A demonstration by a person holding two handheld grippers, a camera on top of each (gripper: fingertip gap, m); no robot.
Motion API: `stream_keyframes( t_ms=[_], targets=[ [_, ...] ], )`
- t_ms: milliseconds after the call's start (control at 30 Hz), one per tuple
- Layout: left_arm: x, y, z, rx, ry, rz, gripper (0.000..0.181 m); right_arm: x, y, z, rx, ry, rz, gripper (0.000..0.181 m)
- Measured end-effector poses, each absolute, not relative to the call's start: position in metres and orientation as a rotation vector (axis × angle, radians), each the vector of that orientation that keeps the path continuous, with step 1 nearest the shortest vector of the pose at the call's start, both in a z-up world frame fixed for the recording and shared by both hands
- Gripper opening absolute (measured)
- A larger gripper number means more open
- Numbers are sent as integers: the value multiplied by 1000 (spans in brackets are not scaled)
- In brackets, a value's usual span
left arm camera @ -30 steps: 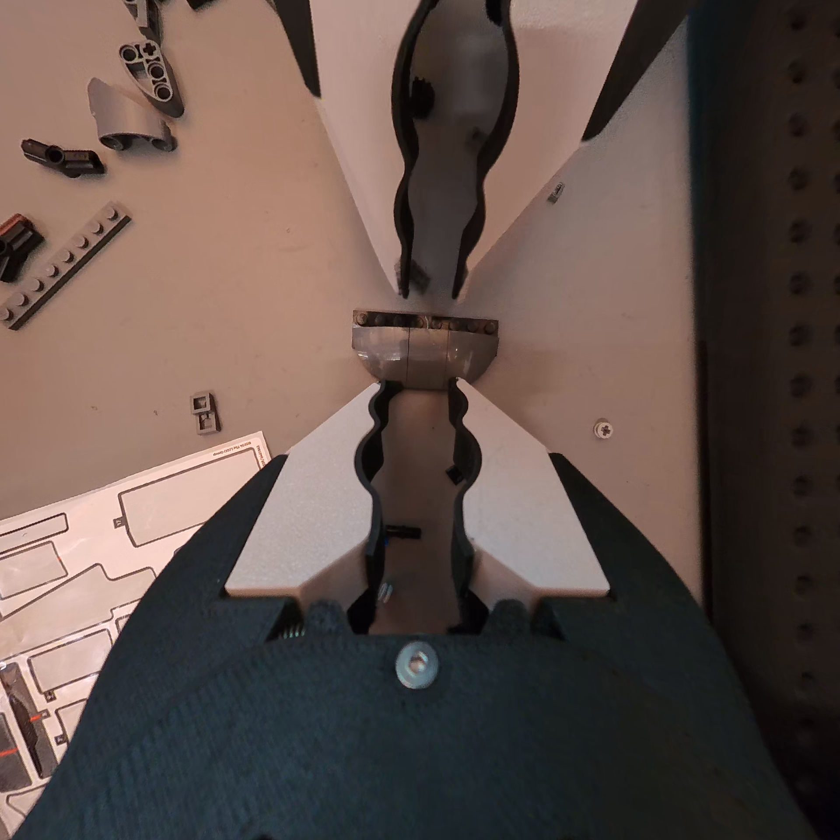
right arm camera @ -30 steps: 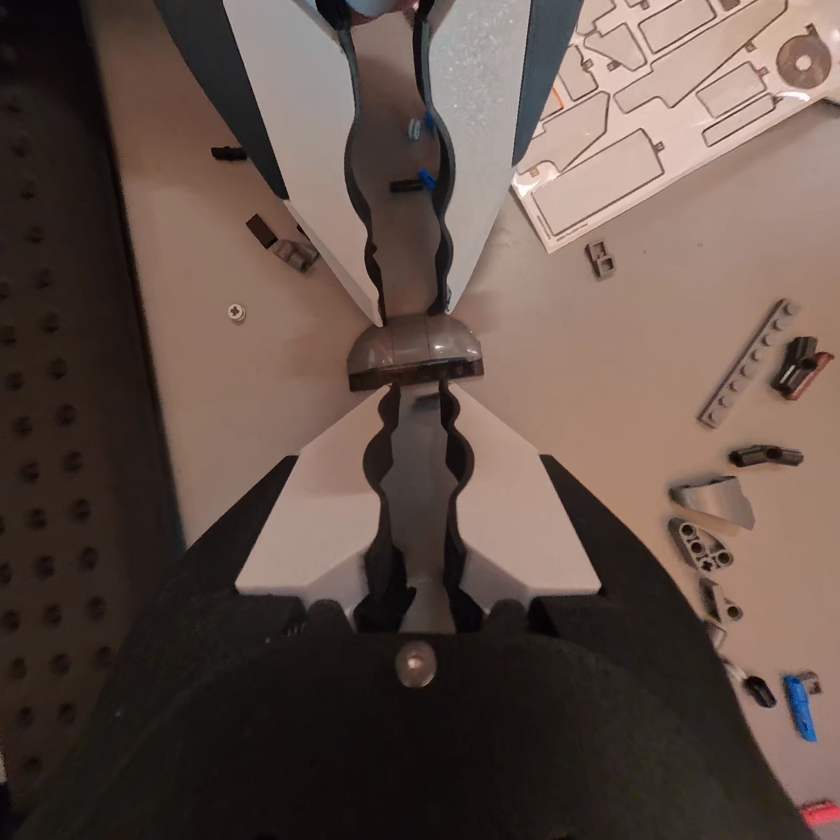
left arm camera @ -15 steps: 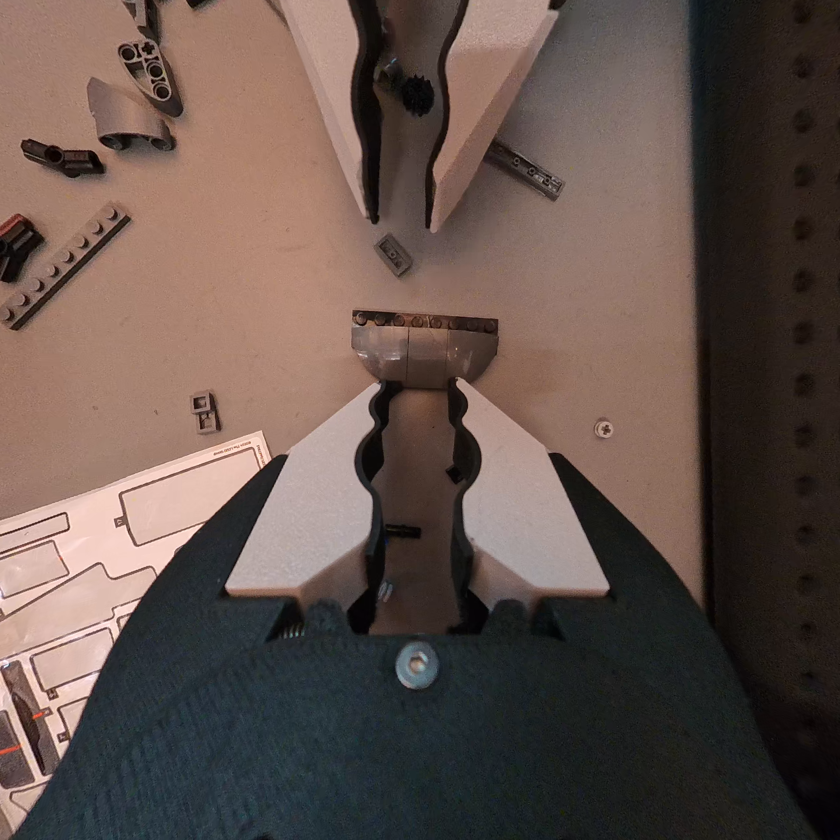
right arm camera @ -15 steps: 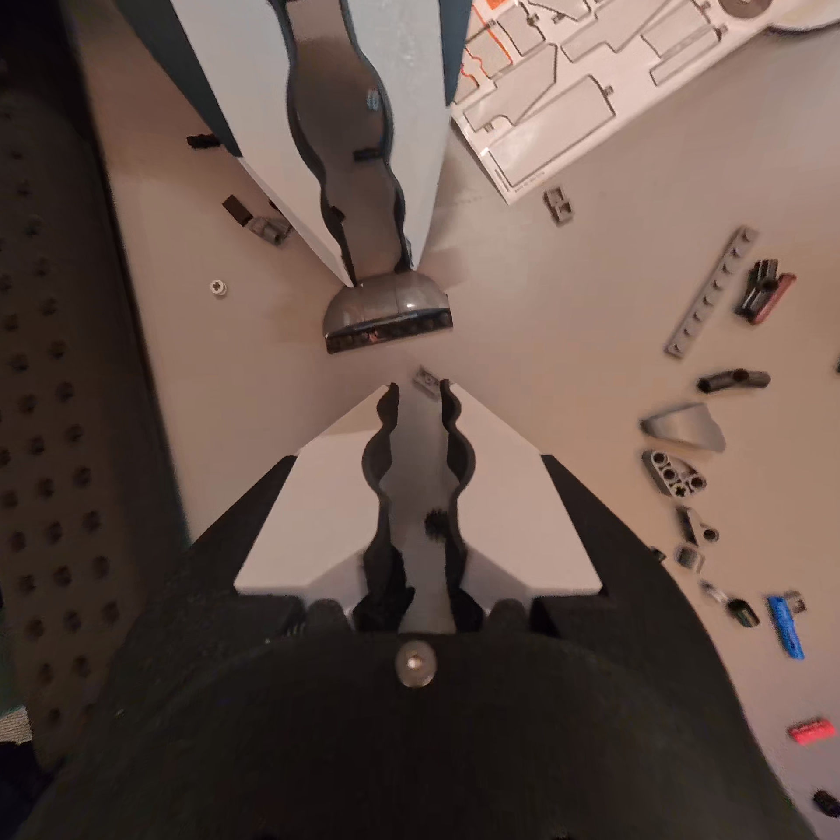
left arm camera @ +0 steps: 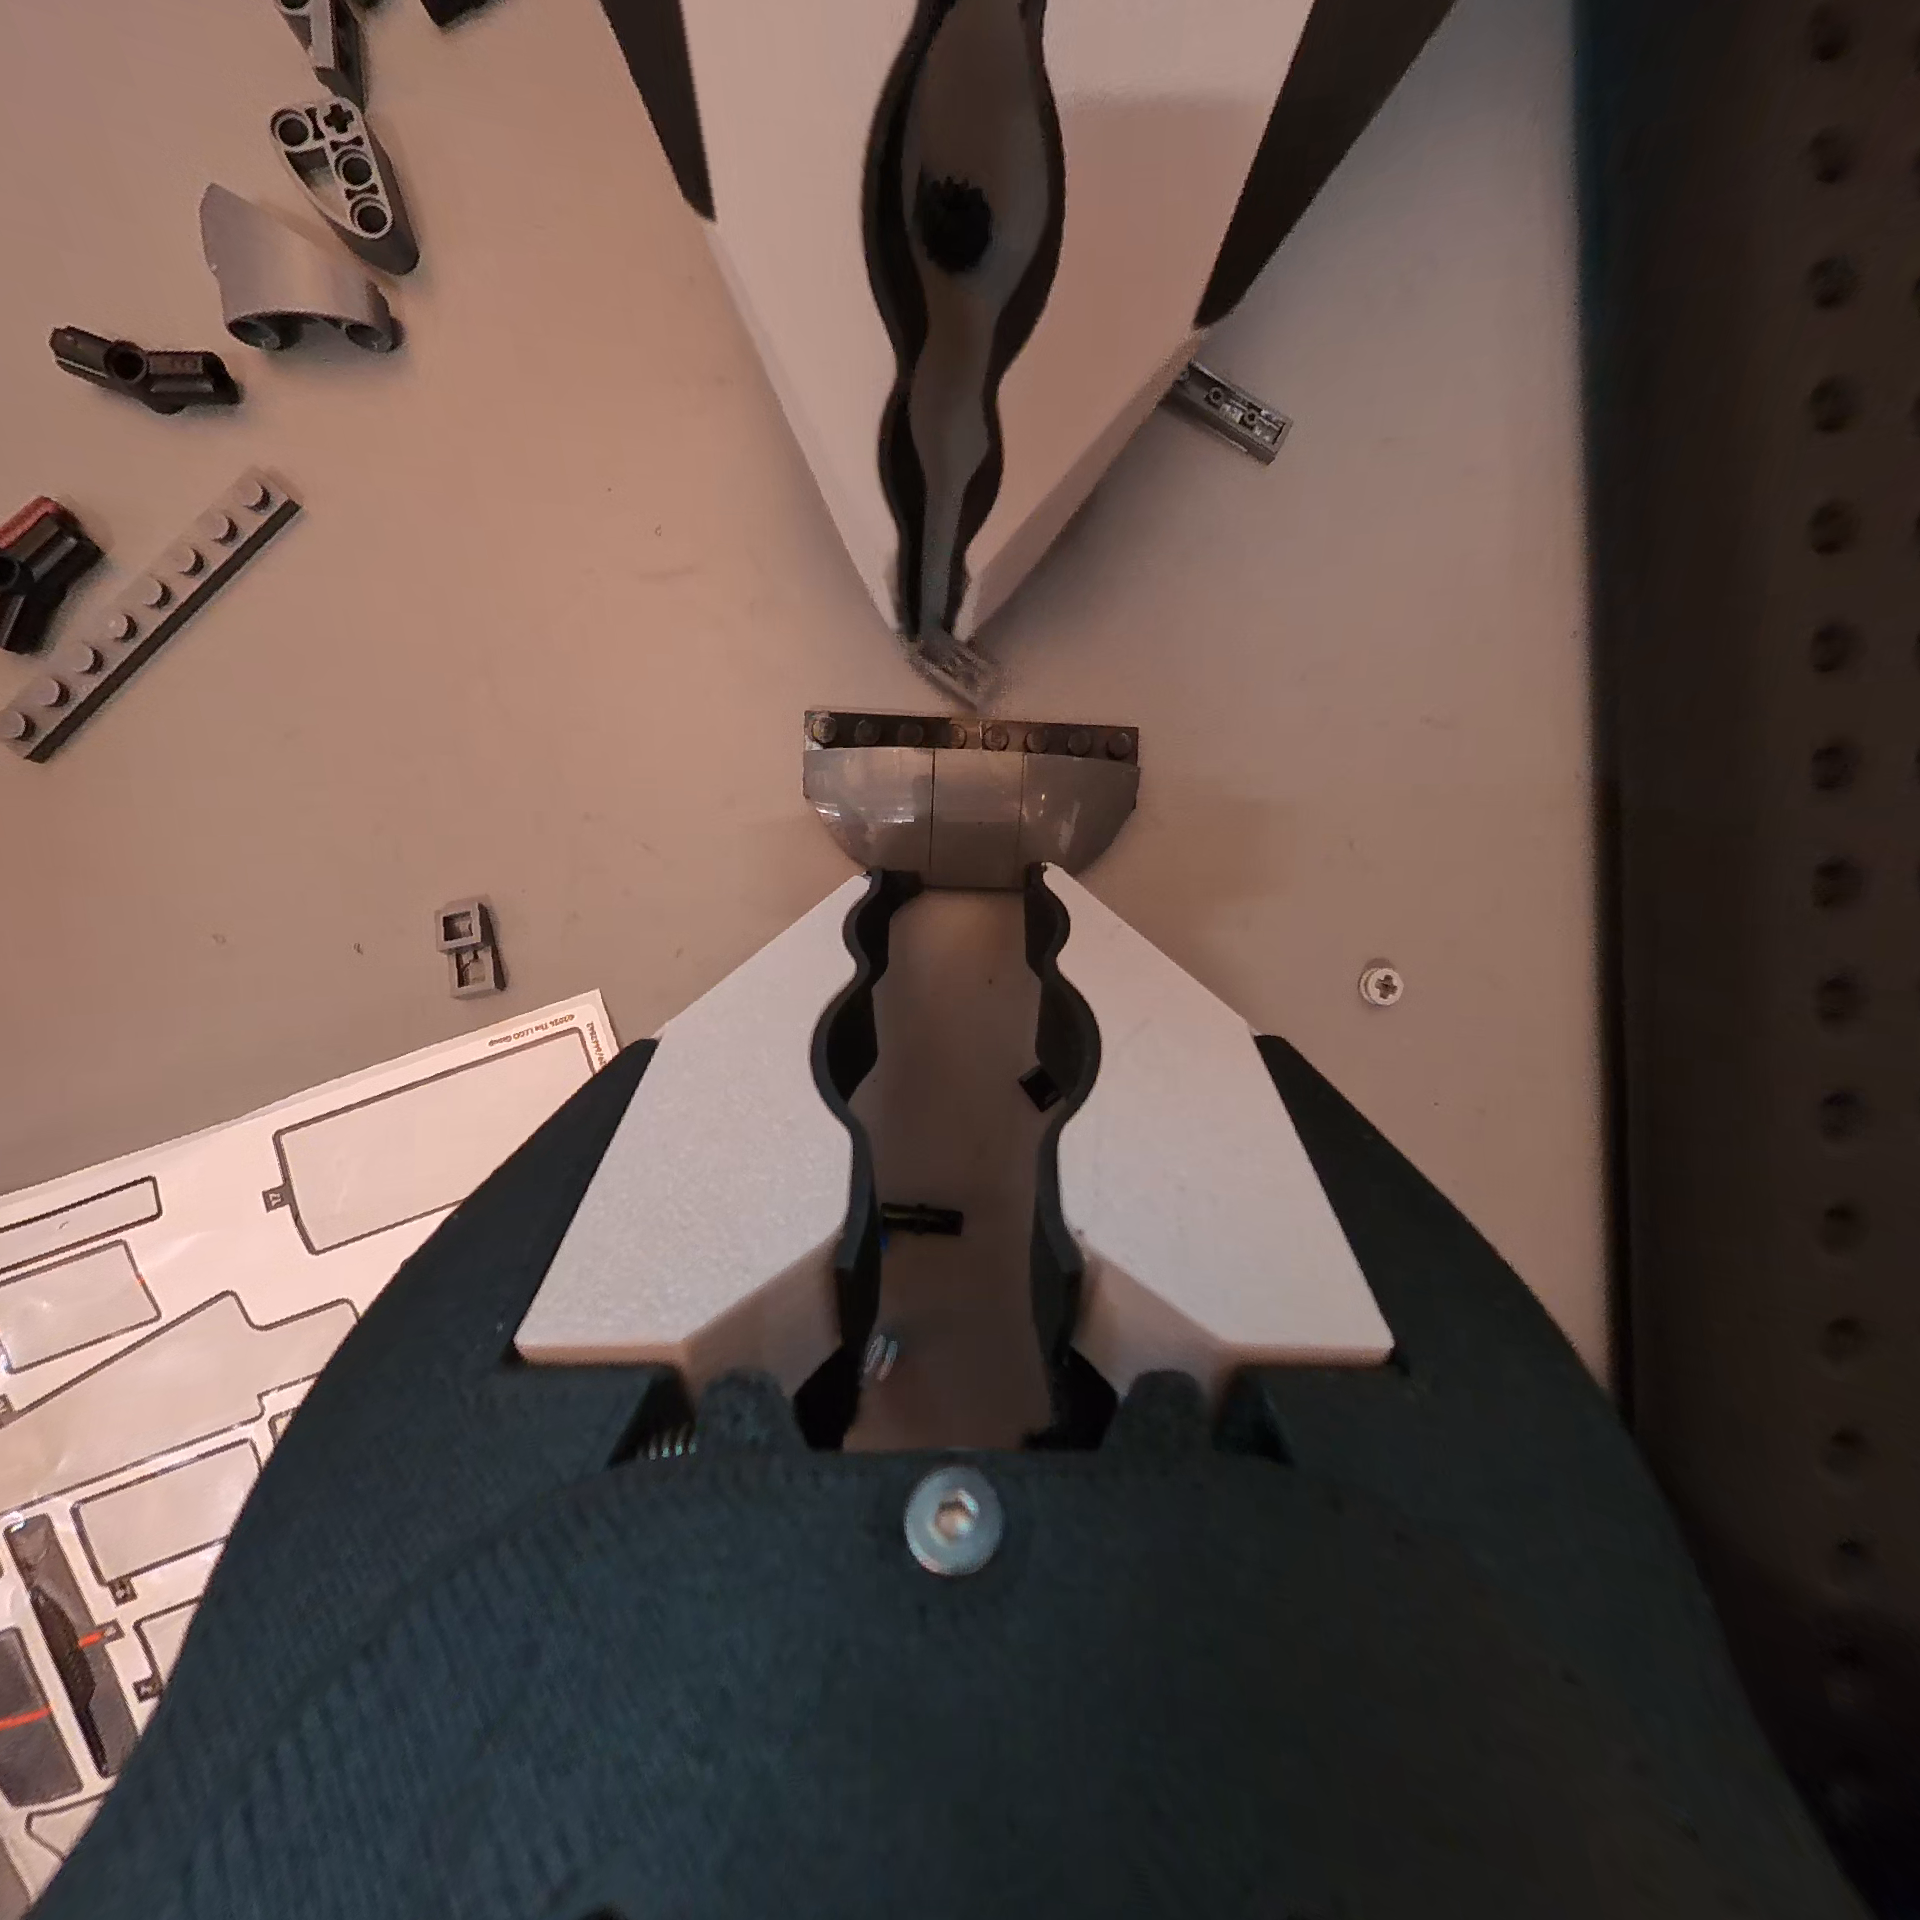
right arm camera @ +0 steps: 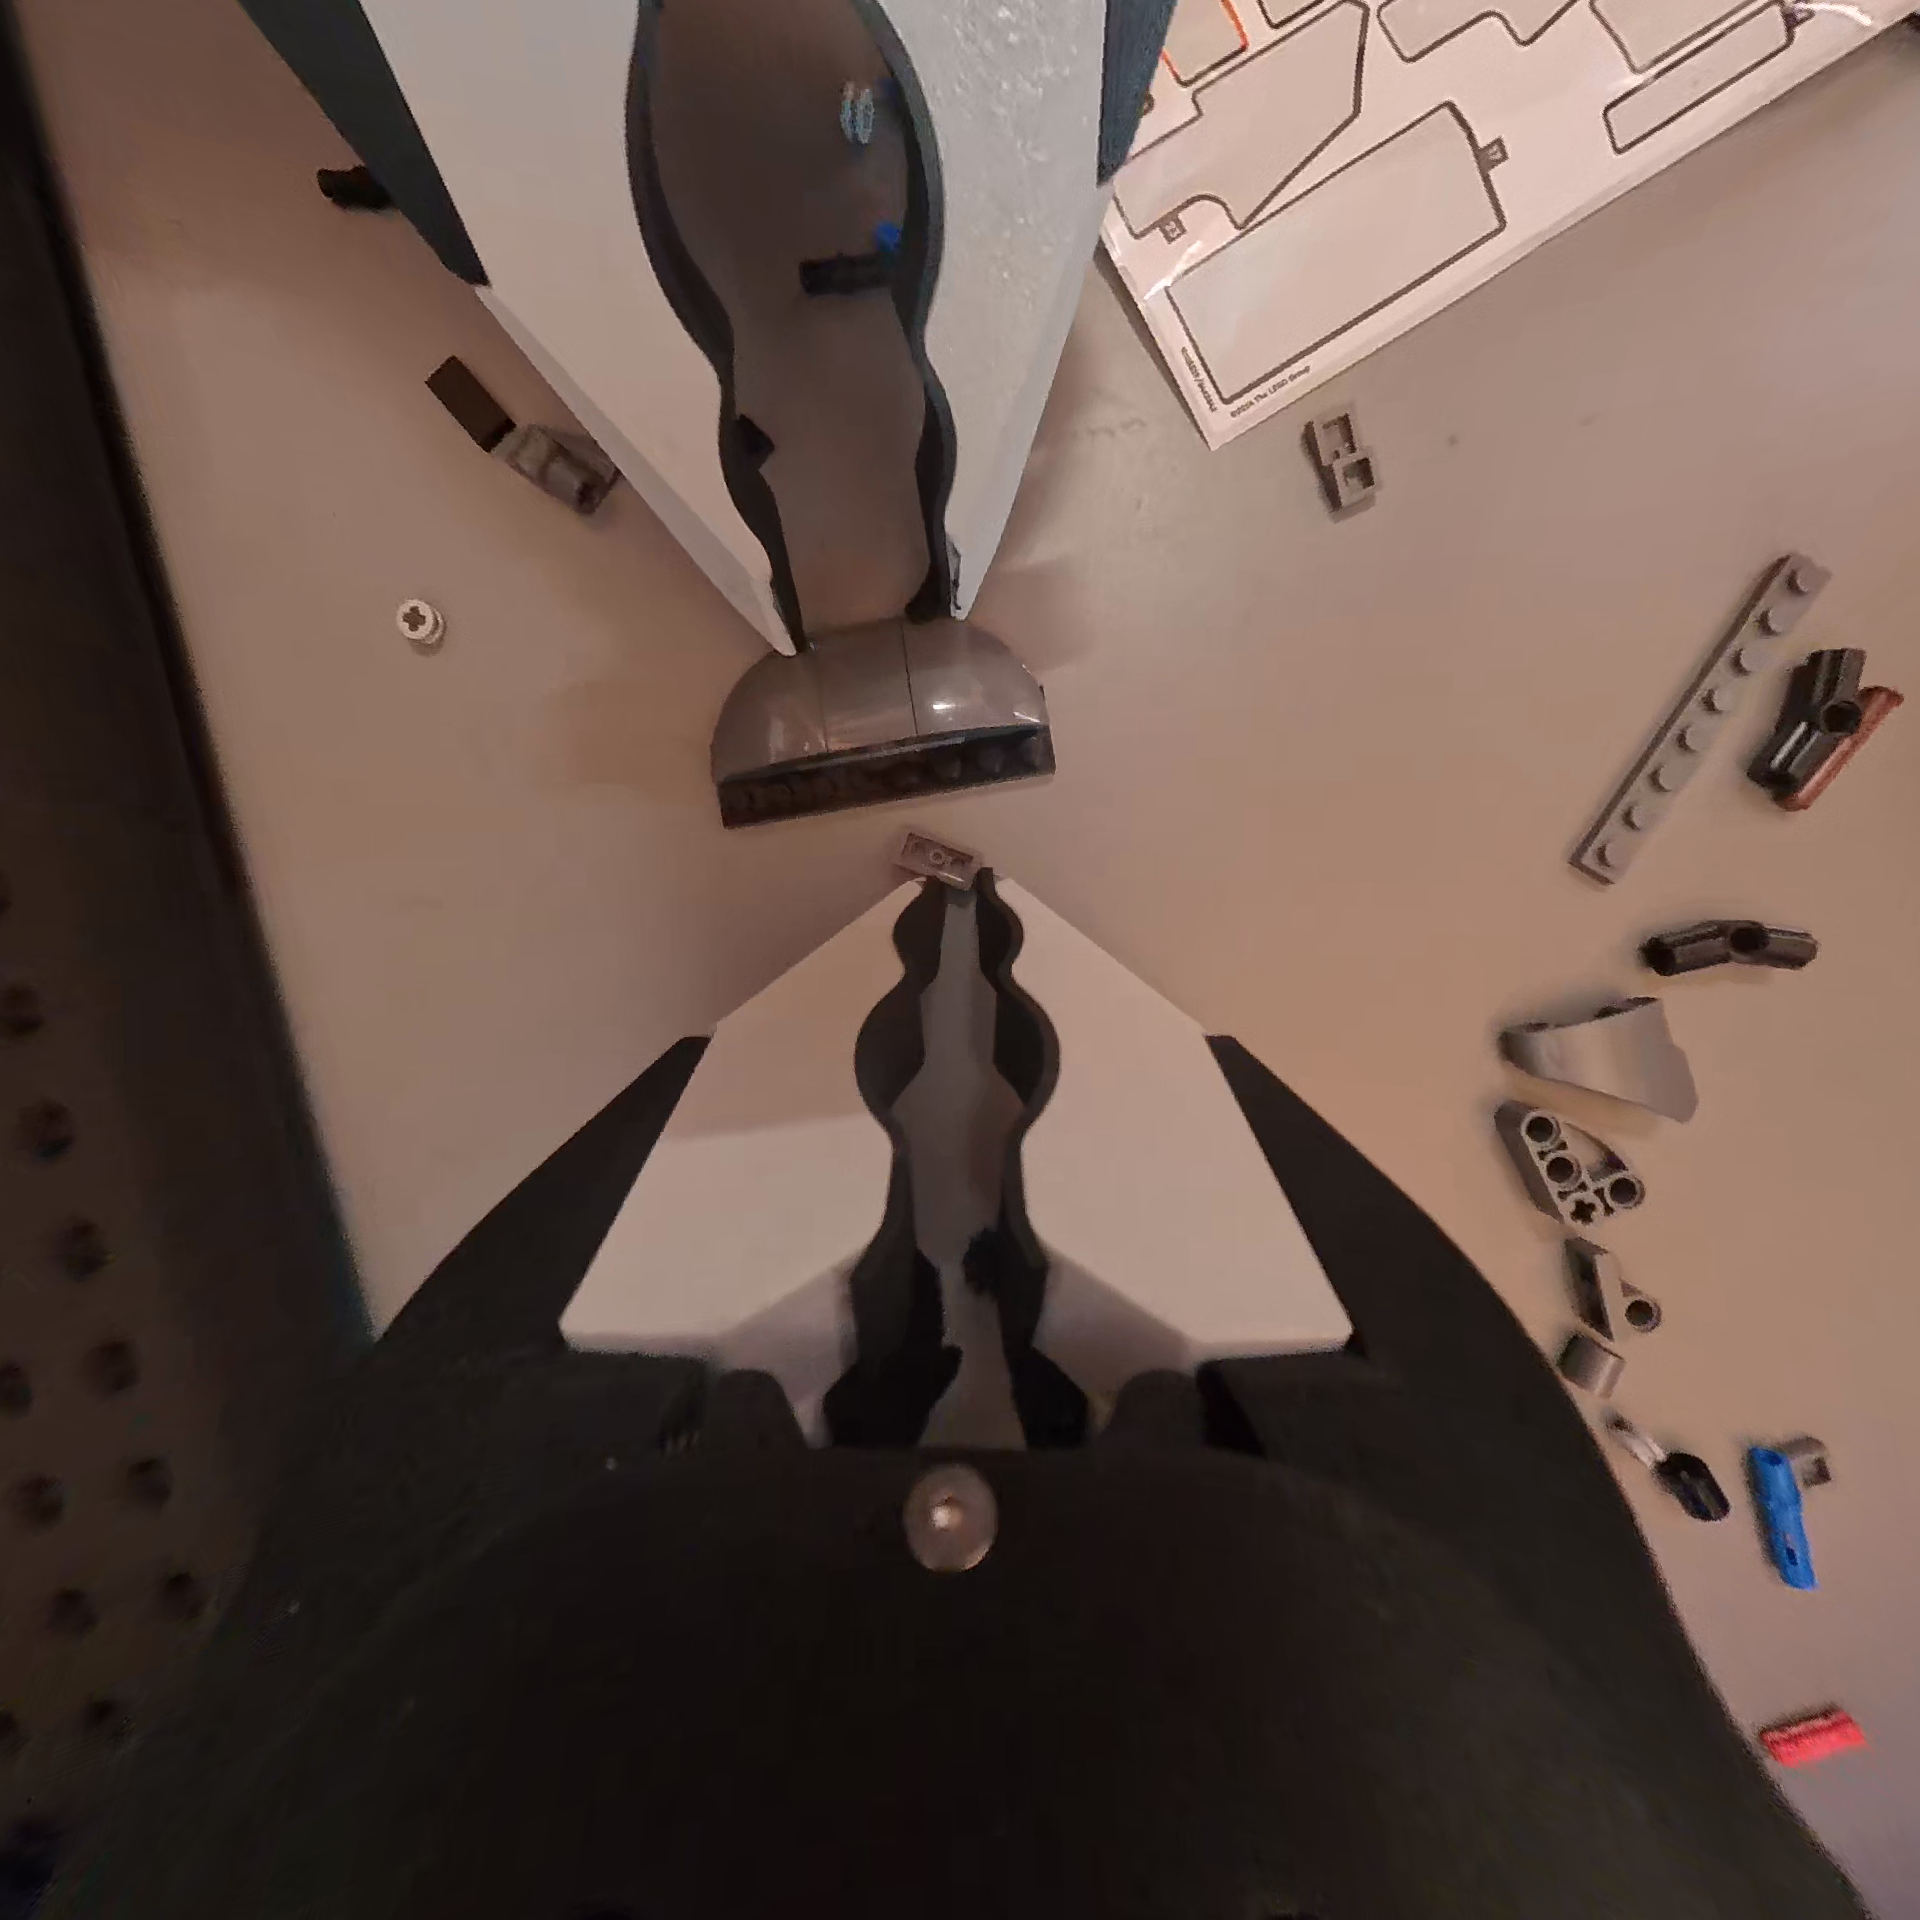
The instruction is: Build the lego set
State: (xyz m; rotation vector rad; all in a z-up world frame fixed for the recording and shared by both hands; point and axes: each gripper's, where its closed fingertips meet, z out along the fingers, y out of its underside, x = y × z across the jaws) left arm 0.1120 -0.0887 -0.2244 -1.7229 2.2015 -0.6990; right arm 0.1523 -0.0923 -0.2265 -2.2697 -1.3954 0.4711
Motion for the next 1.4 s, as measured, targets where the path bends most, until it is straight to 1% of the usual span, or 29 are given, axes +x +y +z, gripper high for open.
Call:
stream_keyframes(
  t_ms=[333, 667, 1400],
  targets=[
    [111, -88, -225, -1727, 2200, -697, 24, 144, -94, -227, -2249, -1422, 483, 0],
    [113, -90, -225, -1722, 2203, -707, 24, 133, -96, -217, -2207, -1386, 579, 0],
    [112, -89, -225, -1725, 2203, -706, 24, 133, -89, -220, -2203, -1365, 547, 4]
  ],
)
